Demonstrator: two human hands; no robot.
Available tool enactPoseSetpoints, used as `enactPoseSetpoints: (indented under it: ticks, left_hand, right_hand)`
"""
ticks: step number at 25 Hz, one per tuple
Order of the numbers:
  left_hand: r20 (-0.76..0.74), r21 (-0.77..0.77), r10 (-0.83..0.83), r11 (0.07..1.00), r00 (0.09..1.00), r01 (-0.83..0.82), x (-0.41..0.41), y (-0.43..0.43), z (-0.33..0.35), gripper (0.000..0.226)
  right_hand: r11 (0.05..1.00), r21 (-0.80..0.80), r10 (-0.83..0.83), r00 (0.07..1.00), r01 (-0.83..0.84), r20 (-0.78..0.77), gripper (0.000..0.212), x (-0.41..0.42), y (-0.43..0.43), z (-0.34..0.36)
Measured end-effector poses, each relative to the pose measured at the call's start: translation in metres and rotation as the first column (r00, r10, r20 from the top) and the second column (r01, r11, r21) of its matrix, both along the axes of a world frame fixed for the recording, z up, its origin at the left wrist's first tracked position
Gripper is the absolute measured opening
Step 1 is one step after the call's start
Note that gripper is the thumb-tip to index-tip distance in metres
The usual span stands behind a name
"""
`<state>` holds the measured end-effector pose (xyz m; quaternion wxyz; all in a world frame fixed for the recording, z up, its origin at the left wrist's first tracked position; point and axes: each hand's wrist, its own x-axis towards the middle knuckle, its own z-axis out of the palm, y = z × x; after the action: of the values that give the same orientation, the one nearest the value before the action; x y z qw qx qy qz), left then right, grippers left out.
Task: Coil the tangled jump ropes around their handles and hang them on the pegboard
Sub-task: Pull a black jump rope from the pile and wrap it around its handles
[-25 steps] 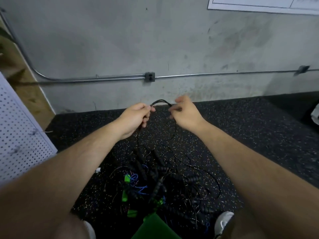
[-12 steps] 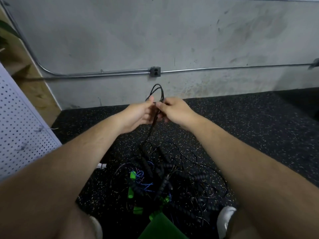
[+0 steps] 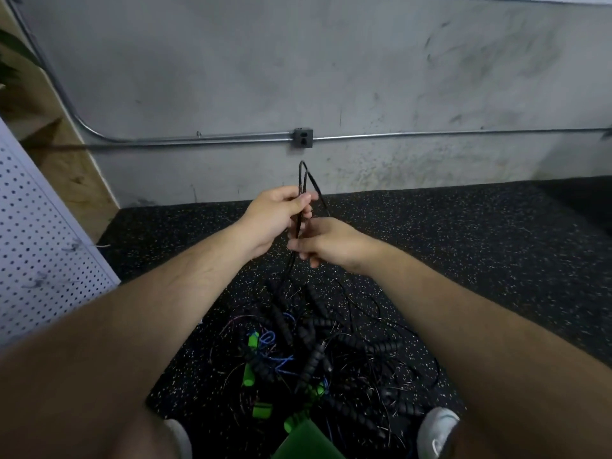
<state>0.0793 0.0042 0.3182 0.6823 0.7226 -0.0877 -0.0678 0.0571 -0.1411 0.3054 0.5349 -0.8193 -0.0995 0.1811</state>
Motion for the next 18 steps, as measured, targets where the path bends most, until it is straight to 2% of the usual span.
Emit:
enactPoseSetpoints:
  ticks: [2, 4, 6, 9, 11, 14, 17, 18]
  left_hand:
    - [0.016, 0.011, 0.007, 1.0, 1.0, -0.007, 0.004, 0.0, 0.001, 0.021]
    - [-0.034, 0.026, -0.001, 1.0, 0.999, 0.002, 0.008, 0.004, -0.002, 0.031]
    - [-0.154, -0.003, -0.128, 0.992, 0.98, 0.129, 0.007, 0.009, -0.01, 0.041]
    - [-0.206, 0.101, -0.314, 0.935, 0.927, 0.339, -0.003, 0.017, -0.018, 0.036]
    - [-0.152, 0.113, -0.28, 0.948, 0.948, 0.298, -0.004, 0.015, -0.016, 0.029]
    - [-0.044, 0.005, -0.052, 0.999, 0.998, 0.052, 0.007, 0.006, -0.008, 0.028]
    - [-0.034, -0.159, -0.004, 0.987, 0.999, -0.002, 0.011, -0.001, -0.001, 0.026]
    - [-0.02, -0.156, -0.009, 0.988, 1.0, 0.006, 0.012, -0.001, 0.0, 0.026]
  right_hand:
    - [0.994, 0.012, -0.106, 0.992, 0.105, 0.065, 0.016, 0.001, 0.005, 0.003]
    - [0.979, 0.017, -0.203, 0.966, 0.203, 0.159, 0.02, 0.005, 0.003, 0.012]
    - [0.949, 0.117, -0.308, 0.936, 0.291, 0.17, 0.021, 0.011, -0.003, 0.019]
    - [0.909, 0.233, -0.385, 0.911, 0.346, 0.15, 0.023, 0.016, -0.005, 0.025]
    - [0.906, 0.241, -0.385, 0.913, 0.347, 0.134, 0.023, 0.019, -0.006, 0.024]
    - [0.926, 0.215, -0.323, 0.946, 0.311, 0.019, 0.017, 0.018, -0.005, 0.021]
    - [0.996, -0.052, -0.074, 0.996, 0.077, 0.046, 0.013, 0.005, 0.004, 0.009]
    - [0.997, -0.066, -0.031, 0.998, 0.034, 0.047, 0.013, 0.002, 0.007, 0.005]
